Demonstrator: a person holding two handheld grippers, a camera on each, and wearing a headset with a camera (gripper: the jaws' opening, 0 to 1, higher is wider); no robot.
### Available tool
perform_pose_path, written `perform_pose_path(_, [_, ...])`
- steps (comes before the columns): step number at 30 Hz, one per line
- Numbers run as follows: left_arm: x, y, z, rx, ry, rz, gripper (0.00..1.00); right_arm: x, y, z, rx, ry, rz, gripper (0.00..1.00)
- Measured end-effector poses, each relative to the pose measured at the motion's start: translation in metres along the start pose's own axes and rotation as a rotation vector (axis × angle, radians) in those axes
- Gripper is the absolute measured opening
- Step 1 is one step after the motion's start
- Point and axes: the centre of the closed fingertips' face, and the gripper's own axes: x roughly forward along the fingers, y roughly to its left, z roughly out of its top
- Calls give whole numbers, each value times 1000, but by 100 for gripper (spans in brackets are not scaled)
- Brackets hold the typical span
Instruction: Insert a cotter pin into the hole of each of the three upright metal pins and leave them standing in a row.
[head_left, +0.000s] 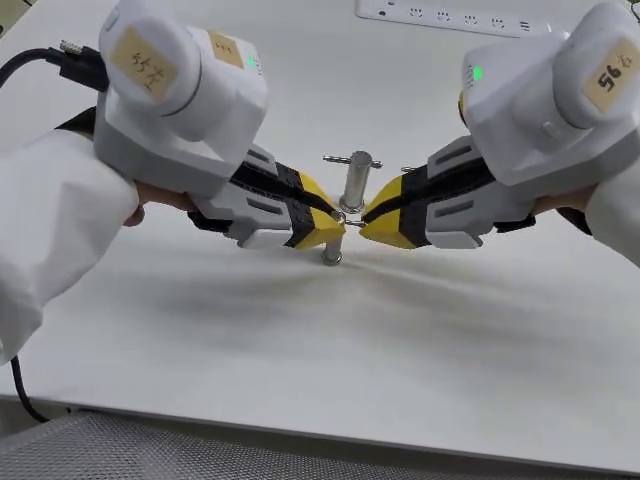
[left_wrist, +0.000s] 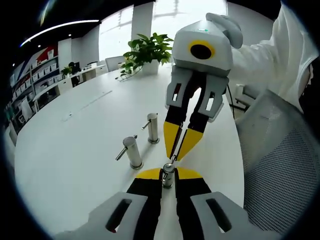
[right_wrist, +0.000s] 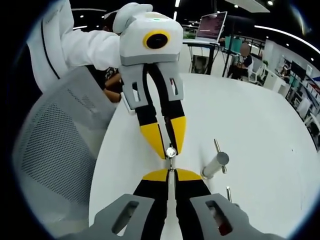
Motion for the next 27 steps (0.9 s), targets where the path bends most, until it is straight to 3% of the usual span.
perform_pose_path(22, [0, -3, 0, 48, 4, -21, 7, 8, 2, 8, -43, 1, 19, 0])
perform_pose_path(27, [-2, -4, -2, 54, 6, -17, 17, 7, 2, 8, -39, -2, 19, 7])
